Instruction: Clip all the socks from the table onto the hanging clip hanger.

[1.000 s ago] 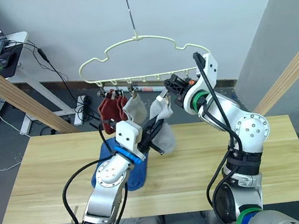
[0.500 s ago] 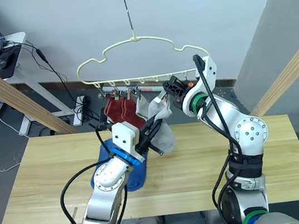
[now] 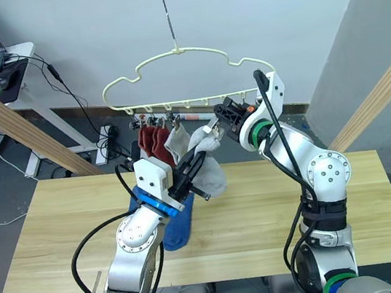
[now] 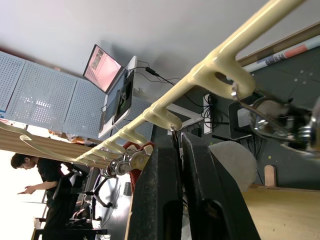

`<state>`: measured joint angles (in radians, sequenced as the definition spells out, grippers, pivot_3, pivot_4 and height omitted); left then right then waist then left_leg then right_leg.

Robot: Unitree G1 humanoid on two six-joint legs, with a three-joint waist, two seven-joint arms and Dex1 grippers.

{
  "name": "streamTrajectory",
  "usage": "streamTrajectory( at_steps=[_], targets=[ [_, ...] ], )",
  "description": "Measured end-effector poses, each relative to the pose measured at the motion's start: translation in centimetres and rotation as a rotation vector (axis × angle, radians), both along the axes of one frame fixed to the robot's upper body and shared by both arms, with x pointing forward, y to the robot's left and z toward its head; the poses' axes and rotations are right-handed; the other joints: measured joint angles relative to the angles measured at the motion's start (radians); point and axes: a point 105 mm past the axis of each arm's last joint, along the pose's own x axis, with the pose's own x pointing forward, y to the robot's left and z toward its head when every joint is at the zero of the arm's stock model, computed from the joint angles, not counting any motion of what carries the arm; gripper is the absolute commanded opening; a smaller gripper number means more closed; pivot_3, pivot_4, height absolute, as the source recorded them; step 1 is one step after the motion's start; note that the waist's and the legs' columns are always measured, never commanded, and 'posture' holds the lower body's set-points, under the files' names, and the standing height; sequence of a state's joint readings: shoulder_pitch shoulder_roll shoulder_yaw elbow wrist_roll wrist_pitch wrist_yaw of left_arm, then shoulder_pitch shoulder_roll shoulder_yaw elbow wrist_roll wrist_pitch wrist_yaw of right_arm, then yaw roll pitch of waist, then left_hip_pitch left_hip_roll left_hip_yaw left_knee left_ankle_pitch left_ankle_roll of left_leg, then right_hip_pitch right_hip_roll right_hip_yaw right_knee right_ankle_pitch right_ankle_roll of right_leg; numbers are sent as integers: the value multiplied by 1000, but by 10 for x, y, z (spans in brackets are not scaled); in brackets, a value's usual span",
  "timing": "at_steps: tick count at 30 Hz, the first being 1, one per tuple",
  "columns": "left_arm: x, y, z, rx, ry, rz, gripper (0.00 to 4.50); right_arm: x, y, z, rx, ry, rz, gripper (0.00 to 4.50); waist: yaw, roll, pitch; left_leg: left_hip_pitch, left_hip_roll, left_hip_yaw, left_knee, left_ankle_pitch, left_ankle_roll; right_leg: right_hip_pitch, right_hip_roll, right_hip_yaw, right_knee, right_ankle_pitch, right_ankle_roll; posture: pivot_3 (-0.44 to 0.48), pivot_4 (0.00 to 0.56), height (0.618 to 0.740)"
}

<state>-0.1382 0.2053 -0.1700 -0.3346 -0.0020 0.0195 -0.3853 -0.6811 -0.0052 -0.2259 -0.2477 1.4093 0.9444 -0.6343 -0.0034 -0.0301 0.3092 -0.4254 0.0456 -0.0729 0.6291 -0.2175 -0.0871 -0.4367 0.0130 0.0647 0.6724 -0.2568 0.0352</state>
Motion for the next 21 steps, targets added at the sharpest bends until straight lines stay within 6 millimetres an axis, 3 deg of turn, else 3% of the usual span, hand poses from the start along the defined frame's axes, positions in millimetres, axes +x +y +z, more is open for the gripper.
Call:
streamTrajectory(
  at_steps=[9,21],
  targets=[
    [0,9,-2,9,21,35,6,2,-3,1,6,2,-8,0,0,0,-3,0,0,0,0,0,0,0,0,0,0,0,0,63,272,740],
    [-3,6,7,-4,-12,29,6,3,-4,-1,5,5,-17,0,1,0,-3,0,0,0,0,0,0,0,0,0,0,0,0,63,276,740]
  ],
)
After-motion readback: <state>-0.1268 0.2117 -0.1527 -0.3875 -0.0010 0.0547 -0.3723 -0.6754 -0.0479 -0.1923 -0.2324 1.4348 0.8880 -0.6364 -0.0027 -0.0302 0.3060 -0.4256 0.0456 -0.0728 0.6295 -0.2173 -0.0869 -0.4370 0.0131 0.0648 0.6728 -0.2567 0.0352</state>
